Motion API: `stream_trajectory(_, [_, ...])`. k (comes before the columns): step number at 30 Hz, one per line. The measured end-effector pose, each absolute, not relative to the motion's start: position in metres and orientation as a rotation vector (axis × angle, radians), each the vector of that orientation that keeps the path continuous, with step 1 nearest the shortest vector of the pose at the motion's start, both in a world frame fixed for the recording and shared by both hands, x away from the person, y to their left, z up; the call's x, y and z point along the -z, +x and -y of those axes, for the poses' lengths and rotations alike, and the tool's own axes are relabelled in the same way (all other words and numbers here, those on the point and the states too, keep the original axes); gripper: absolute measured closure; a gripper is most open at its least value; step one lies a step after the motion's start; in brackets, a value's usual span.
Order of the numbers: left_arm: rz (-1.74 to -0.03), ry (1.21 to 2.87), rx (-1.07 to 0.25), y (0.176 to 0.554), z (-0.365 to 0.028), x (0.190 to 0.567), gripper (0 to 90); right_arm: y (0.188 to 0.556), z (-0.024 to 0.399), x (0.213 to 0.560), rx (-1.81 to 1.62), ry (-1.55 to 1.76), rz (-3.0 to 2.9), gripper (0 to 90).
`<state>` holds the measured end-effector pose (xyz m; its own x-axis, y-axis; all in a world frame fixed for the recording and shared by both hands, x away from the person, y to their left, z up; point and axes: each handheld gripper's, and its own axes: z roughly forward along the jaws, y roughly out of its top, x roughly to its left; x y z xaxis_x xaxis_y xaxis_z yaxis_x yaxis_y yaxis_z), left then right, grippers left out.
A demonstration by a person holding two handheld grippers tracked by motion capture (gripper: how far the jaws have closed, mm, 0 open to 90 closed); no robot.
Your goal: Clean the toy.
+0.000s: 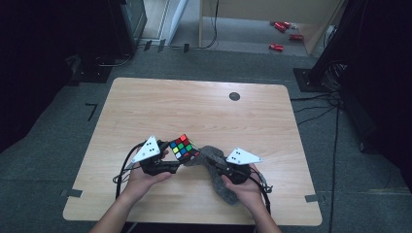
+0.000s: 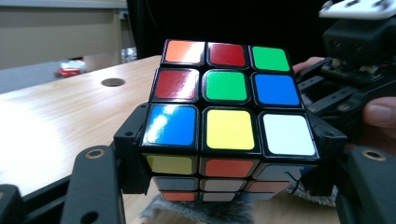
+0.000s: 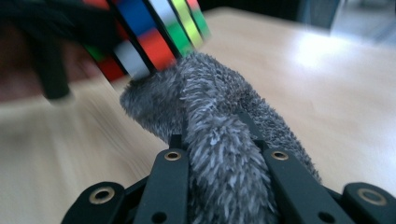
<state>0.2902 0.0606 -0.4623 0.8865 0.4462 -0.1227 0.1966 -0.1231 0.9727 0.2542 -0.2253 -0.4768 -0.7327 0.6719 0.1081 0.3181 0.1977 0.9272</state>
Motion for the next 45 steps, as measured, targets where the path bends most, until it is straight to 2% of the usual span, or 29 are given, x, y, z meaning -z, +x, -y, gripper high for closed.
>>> stream_trajectory(4, [-0.504, 1.673, -0.186, 0.289, -0.059, 0.461, 35.1, 0.245, 0.216, 0.469, -1.649, 0.863, -2.114, 79.2])
stream_trajectory(9, [-0.513, 1.622, -0.088, 0.290, -0.058, 0.461, 35.0, 0.240, 0.197, 0.477, -1.676, 0.785, -2.180, 78.9])
stream_trajectory(12, [-0.503, 1.625, -0.085, 0.289, -0.058, 0.460, 35.0, 0.238, 0.188, 0.479, -1.622, 0.766, -2.184, 78.7])
stream_trajectory(19, [-0.479, 1.620, -0.061, 0.288, -0.055, 0.460, 35.0, 0.245, 0.205, 0.475, -1.657, 0.898, -2.023, 78.4])
stream_trajectory(26, [-0.484, 1.615, -0.050, 0.288, -0.057, 0.459, 35.0, 0.237, 0.185, 0.481, -1.647, 0.795, -2.124, 77.6])
stream_trajectory(33, [-0.485, 1.608, -0.041, 0.289, -0.058, 0.459, 35.1, 0.241, 0.203, 0.474, -1.695, 0.886, -1.998, 77.7])
stream_trajectory(40, [-0.487, 1.623, -0.049, 0.289, -0.058, 0.459, 35.0, 0.236, 0.186, 0.482, -1.662, 0.817, -2.096, 77.5])
stream_trajectory(45, [-0.489, 1.611, -0.050, 0.289, -0.060, 0.458, 35.1, 0.239, 0.198, 0.474, -1.694, 0.851, -2.030, 77.2])
